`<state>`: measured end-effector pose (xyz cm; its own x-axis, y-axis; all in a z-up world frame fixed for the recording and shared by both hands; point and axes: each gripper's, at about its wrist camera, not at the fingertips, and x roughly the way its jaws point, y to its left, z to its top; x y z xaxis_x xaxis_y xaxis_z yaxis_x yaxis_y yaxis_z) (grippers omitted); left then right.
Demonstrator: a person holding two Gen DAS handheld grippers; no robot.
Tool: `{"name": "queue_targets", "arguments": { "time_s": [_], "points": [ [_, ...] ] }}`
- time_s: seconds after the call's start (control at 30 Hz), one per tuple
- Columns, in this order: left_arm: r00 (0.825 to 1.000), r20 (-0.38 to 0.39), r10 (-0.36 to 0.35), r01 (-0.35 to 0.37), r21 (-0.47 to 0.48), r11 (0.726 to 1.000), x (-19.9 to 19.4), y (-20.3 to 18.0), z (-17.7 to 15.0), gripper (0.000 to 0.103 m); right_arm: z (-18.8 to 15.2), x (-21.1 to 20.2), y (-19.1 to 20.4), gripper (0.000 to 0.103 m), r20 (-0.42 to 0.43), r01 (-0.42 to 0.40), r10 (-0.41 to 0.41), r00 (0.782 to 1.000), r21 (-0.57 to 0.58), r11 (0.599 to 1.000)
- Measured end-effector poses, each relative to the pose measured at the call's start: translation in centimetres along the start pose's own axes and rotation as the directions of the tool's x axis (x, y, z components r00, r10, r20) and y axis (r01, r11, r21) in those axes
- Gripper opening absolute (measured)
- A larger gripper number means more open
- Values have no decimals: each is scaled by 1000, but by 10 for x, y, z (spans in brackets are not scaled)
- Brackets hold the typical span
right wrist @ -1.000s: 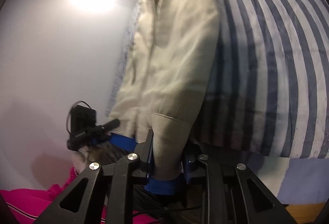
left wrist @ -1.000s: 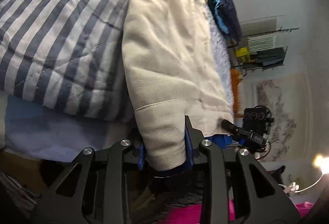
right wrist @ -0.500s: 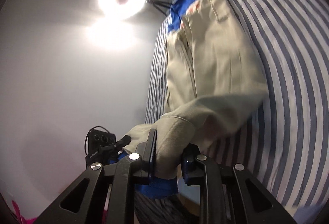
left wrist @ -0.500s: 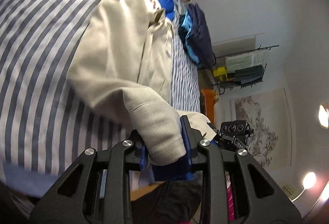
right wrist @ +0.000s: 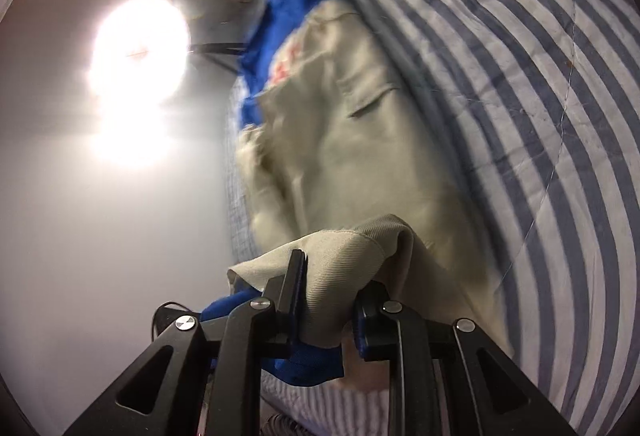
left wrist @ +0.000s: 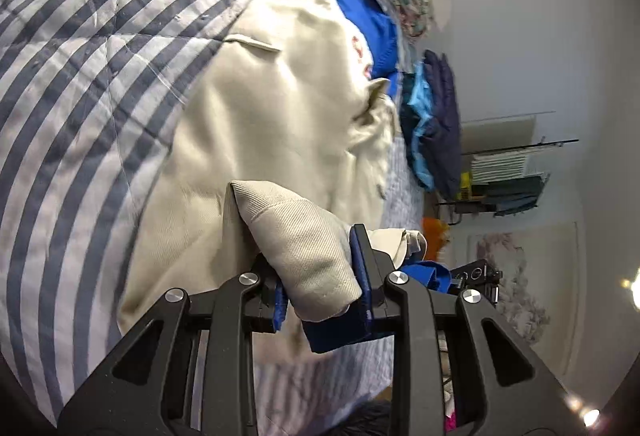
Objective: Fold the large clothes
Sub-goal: 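Grasp the jacket hem with both grippers and lift it toward the collar, then lay the hem over the jacket body and open both grippers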
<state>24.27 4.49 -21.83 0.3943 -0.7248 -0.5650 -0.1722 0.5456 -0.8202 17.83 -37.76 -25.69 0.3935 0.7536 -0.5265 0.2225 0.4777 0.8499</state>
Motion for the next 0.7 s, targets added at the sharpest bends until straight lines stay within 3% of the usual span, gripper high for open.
{"name": "queue_targets", "arguments": {
  "time_s": [0.2, 0.27, 0.33, 0.47, 0.6, 0.63, 0.7],
  "points": [
    [999, -39, -14, 10, -104, 995, 13, 14, 15, 32, 11, 1, -16, 34, -23, -43, 45, 999, 86, 995],
    [998, -50, -35, 29, -124, 992, 9, 14, 17, 38, 13, -8, -13, 64, 3, -56, 56, 998, 80, 995],
    [998, -48, -51, 44, -132, 990, 3, 13, 21, 46, 15, -24, -9, 75, 49, -68, 65, 997, 58, 996],
    [996, -28, -85, 80, -151, 985, -12, 9, 25, 50, 13, -46, 4, 64, 68, -65, 67, 995, -35, 997],
    [997, 0, -82, 81, -98, 992, -26, -2, 32, 59, -6, -52, 27, 59, 60, 27, -15, 998, -221, 975],
    [997, 5, -80, 80, -86, 993, -29, -5, 33, 59, -11, -52, 32, 58, 73, 86, -68, 995, -280, 956],
    [998, 28, -60, 61, -32, 998, -39, -12, 35, 59, -23, -48, 44, 56, 134, 244, -206, 969, -428, 870]
  ]
}}
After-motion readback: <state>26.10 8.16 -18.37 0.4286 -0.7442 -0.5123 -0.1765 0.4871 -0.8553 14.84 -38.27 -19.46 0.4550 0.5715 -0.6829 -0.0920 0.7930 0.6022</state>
